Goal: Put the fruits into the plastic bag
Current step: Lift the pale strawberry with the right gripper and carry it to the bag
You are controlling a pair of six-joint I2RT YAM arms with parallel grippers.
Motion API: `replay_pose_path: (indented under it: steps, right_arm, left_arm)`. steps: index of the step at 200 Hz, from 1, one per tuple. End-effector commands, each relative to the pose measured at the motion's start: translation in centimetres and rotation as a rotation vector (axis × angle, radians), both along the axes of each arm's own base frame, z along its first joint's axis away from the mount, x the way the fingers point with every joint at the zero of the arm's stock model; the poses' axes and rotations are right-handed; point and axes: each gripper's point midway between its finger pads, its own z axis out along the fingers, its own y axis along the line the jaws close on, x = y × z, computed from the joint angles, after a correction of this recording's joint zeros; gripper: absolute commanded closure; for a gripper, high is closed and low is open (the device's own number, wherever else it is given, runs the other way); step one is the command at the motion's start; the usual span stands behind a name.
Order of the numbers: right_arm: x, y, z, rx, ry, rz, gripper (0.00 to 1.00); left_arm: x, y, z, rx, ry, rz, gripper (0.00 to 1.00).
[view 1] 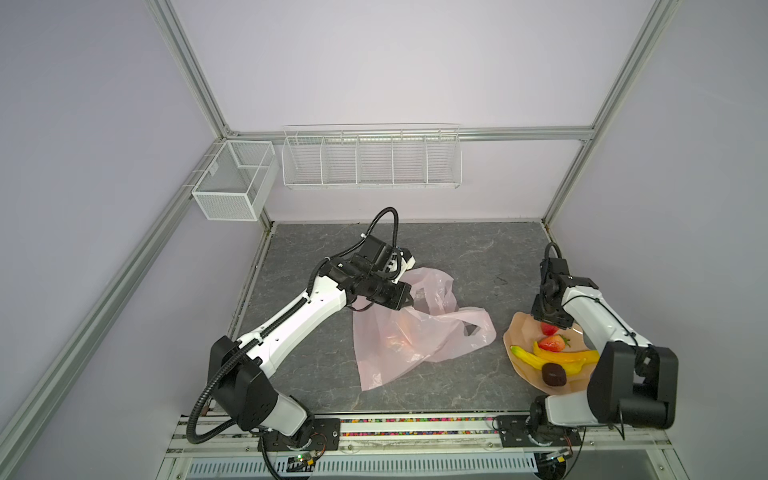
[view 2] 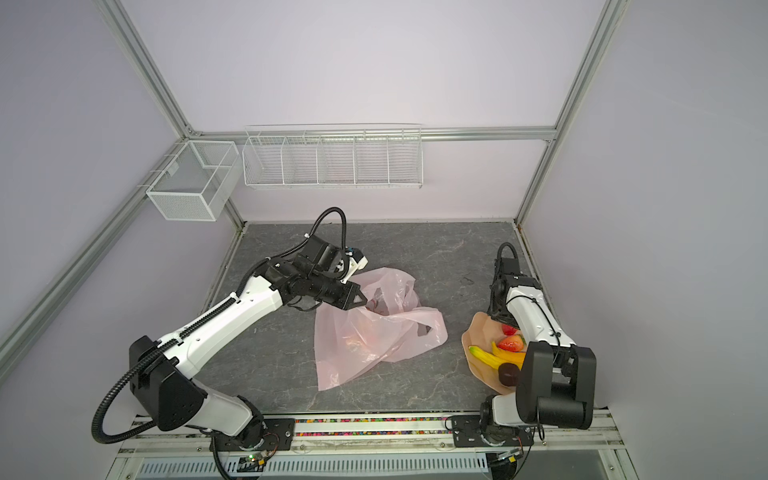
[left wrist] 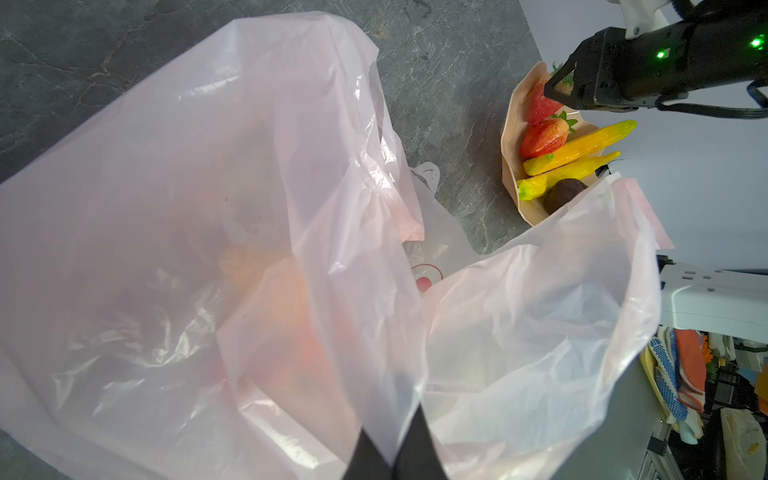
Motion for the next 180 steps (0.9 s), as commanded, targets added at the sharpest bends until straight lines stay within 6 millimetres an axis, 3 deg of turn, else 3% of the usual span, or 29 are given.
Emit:
replay_pose_path:
  steps: [1,49,93,135,180]
  right_arm:
    - [0.2,0.8,1.9,0.048,-0.081,-0.009,0.62]
    - [0.3,2.4,5.0,0.136,-0.217,-0.003,0.63]
    - [0.8,5.0,7.2,0.281,-0.349,0.038,0.64]
    - [1.9,8.8,9.1,0.490,-0.465,0.120,0.64]
    - [3.2,14.7,11.0,0.771,-0.573,0.227,0.64]
  left_arm:
    - [-0.2,0.1,0.6,-0.002,-0.027,-0.012,1.00]
    - [-0.3,0.2,0.5,0.001,-0.027,-0.015,1.00]
    - [-0.1,0.1,0.5,0.002,-0.030,-0.018,1.00]
    - [-0.1,0.0,0.5,0.000,-0.028,-0.021,1.00]
    - [-0.1,-0.1,0.5,0.002,-0.028,-0.020,1.00]
